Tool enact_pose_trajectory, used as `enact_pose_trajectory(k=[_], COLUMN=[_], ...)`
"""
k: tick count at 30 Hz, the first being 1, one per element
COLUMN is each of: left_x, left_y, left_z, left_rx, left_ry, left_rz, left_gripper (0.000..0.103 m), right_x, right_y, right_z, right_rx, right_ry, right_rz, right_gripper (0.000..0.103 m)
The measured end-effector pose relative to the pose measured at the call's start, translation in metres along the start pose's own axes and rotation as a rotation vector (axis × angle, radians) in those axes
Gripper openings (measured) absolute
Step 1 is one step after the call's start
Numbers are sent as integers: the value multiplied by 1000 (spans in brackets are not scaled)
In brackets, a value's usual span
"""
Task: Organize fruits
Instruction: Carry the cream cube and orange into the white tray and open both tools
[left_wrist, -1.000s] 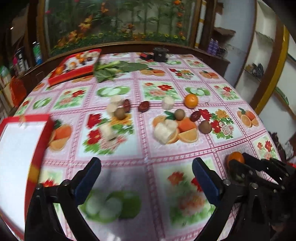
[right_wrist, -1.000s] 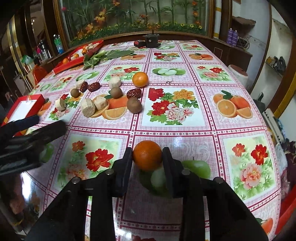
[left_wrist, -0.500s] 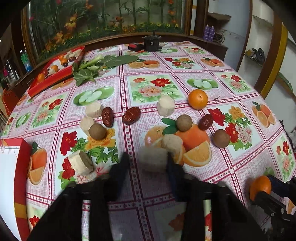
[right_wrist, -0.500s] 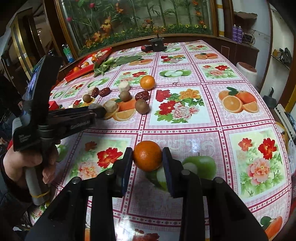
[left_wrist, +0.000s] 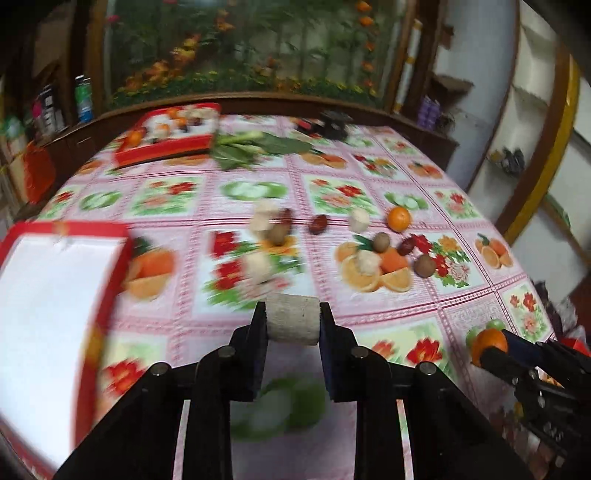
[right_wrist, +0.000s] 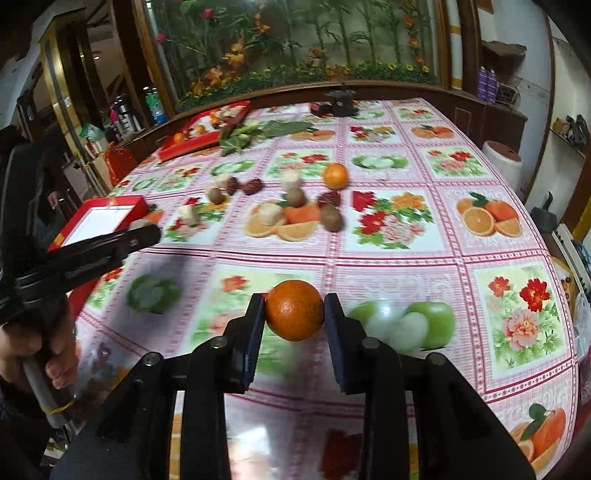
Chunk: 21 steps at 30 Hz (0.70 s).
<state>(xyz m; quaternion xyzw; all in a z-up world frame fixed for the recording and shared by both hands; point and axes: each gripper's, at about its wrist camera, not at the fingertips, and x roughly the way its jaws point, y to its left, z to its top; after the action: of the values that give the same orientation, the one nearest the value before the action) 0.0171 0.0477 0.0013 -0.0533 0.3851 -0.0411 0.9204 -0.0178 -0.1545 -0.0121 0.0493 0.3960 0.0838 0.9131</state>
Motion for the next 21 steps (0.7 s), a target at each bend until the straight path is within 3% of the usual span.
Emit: enact_pose_trajectory(k=[5, 12, 16, 21], left_x=[-41, -86, -88, -82], left_y=[53, 140, 173, 195], left_z=[-12, -33, -40, -46], left_rx=[-107, -256, -327, -370], left_ry=[-49, -85, -61, -32], left_rz=[80, 257, 308, 346], left_gripper=[24, 24, 24, 24], right_x=[-5, 7, 26, 60], right_y=[45, 134, 188, 246], right_z=[5, 18, 26, 36], right_rx=[-76, -195, -247, -308], right_ry=[-16, -25, -21, -7], right_rz=[51, 199, 307, 361], right_gripper=[34, 35, 35, 35])
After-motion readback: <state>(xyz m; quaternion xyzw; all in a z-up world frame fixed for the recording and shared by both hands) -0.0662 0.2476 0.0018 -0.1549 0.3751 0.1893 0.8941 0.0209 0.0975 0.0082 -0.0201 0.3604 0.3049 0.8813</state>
